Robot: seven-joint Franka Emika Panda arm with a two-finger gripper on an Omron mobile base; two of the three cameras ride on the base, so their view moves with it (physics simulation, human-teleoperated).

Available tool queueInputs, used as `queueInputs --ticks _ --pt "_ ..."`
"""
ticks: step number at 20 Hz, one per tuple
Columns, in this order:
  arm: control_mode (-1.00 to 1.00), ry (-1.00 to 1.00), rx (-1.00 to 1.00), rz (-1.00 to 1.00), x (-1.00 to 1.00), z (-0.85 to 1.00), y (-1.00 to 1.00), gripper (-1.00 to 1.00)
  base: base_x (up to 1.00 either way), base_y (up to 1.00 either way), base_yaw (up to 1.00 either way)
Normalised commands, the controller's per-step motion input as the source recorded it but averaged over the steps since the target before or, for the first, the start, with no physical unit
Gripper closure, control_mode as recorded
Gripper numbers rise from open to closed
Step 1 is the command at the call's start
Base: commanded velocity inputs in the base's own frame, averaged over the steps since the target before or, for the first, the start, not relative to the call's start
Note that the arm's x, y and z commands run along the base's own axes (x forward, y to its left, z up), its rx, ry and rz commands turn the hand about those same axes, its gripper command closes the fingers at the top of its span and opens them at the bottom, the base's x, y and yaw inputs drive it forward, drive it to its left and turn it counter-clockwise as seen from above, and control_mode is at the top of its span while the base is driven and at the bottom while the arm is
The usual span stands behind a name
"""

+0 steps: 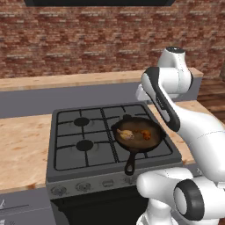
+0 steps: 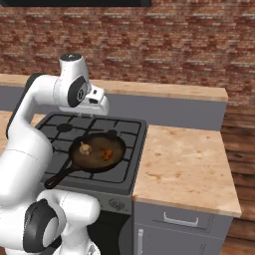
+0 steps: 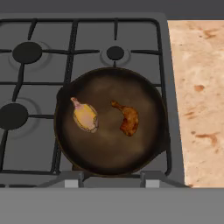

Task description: Take the chicken drumsticks from the pan and place one on each plate on the dining counter.

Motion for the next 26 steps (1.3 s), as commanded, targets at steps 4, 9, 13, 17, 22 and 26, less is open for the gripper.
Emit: queueInputs --ticks 4,9,13,17,22,26 --pt "-1.00 0.00 0.00 0.09 0.02 -0.20 0.03 -1.00 0.00 0.00 0.00" --pt "-1.00 -0.01 0.00 0.19 0.09 -0.43 0.07 -1.00 0.00 0.00 0.00" --pt "-1.00 0.00 0.00 0.18 0.17 -0.36 0.05 -1.00 0.00 0.00 0.00" --pt "-1.00 0.00 0.00 0.16 0.15 -0.48 0.13 -1.00 0.00 0.00 0.00" --pt "-1.00 0.00 0.00 0.14 0.12 -0.57 0.19 -1.00 0.00 0.00 0.00" --pt "-1.00 0.00 0.00 0.12 0.15 -0.45 0.16 -1.00 0.00 0.00 0.00"
